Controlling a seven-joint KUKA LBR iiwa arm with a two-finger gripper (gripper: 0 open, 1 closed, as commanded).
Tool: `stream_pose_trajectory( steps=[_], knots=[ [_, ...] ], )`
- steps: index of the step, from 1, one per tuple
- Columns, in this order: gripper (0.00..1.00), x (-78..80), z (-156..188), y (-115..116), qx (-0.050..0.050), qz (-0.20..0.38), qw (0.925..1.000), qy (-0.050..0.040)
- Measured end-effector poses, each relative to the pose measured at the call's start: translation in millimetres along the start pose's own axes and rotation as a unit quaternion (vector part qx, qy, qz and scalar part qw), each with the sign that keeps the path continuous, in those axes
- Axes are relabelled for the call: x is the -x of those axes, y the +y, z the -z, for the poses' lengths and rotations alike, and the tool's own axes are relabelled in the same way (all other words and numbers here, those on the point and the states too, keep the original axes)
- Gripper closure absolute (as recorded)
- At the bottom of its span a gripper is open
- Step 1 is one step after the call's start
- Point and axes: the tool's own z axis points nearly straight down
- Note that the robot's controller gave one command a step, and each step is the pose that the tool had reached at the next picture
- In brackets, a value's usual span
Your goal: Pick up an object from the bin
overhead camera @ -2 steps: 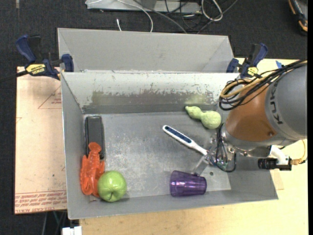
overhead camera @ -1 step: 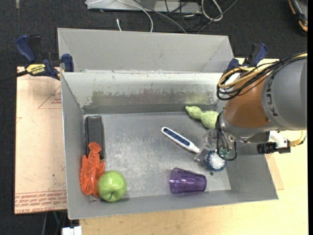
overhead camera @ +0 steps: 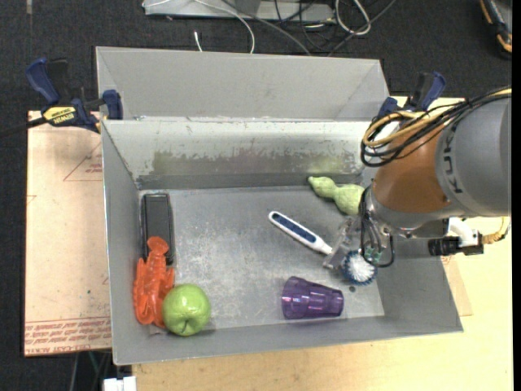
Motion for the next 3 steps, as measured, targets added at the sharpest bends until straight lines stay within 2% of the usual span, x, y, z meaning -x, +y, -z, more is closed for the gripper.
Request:
stream_pose_trajectory(
  steps=[1,2,3],
  knots=[
    [1.0,-1.8,16.9,-0.7,-0.001,0.0,1.0,0.0028],
    [1.0,-2.6,64.1,-0.9,-0.001,0.001,1.0,0.0045],
    [1.0,-0.5,85.9,0.0,0.0,0.001,1.0,0.0006]
  ],
)
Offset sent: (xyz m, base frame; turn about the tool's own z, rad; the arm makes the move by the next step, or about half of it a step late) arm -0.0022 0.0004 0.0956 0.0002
